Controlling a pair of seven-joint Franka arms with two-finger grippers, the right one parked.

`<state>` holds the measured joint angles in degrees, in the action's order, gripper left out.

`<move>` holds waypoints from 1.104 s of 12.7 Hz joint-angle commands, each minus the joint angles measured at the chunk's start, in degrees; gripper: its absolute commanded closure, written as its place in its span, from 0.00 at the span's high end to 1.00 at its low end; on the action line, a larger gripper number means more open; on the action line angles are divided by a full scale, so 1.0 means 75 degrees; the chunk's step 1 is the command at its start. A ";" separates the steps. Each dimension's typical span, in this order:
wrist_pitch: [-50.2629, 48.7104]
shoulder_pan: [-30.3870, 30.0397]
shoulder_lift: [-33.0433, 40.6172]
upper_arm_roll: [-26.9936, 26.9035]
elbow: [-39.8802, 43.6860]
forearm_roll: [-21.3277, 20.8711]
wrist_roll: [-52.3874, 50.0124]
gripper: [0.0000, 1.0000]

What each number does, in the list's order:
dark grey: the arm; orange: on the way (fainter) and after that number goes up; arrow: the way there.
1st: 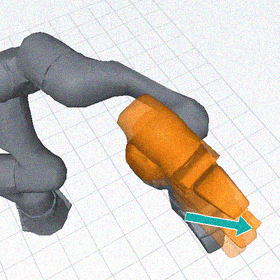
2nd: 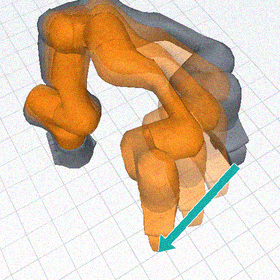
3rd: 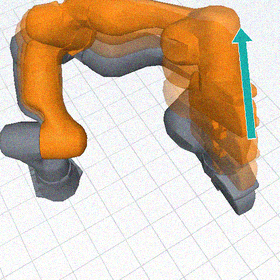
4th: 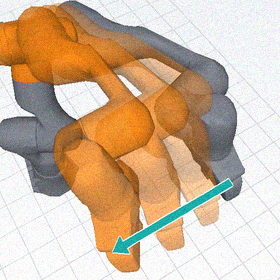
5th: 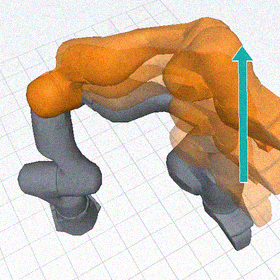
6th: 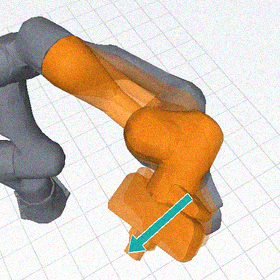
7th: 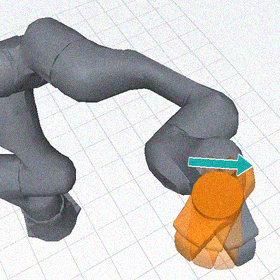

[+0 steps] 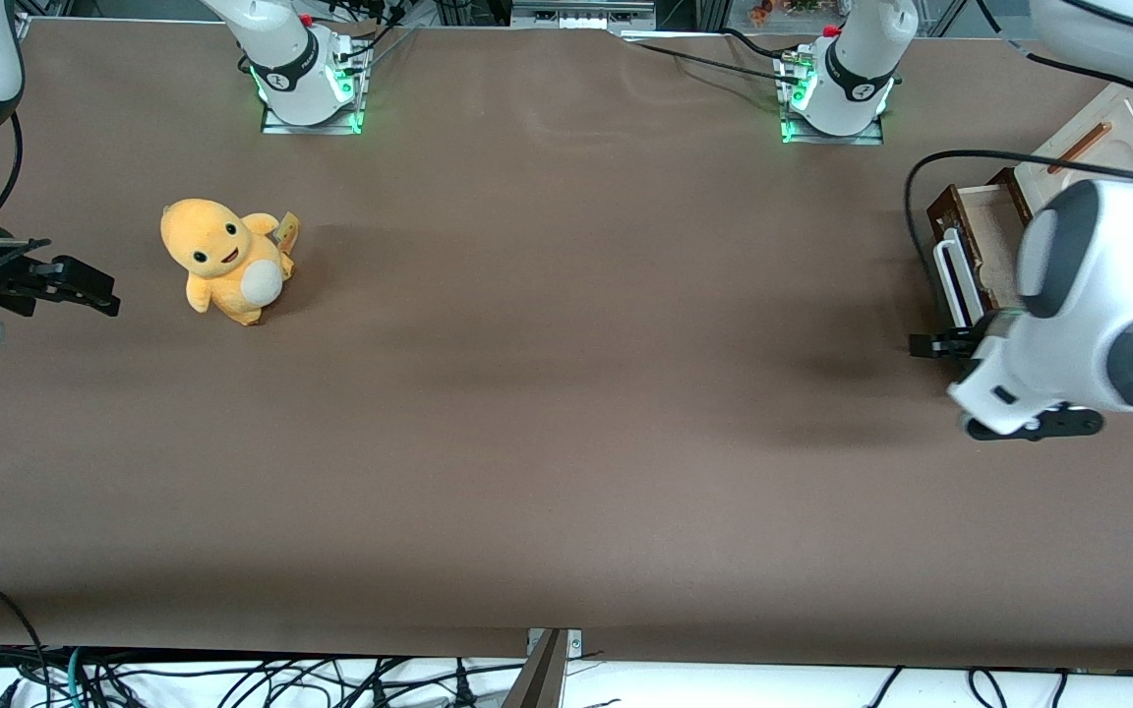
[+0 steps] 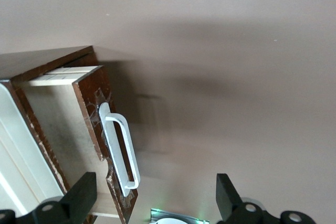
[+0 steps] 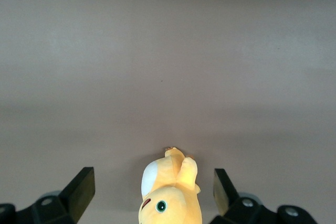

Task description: Open lower drawer with left arm only

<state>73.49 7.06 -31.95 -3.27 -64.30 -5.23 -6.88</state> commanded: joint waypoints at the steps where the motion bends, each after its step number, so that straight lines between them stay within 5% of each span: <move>1: 0.0078 0.0042 0.0017 -0.0197 0.0183 0.0404 0.0496 1.00; 5: 0.0664 0.0007 0.0017 -0.0759 0.0195 0.1680 0.0425 1.00; 14: 0.2025 0.0066 0.0099 -0.0736 0.0195 0.1717 0.0554 0.99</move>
<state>88.11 7.52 -31.77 -8.25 -63.03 6.11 -4.33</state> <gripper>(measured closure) 0.013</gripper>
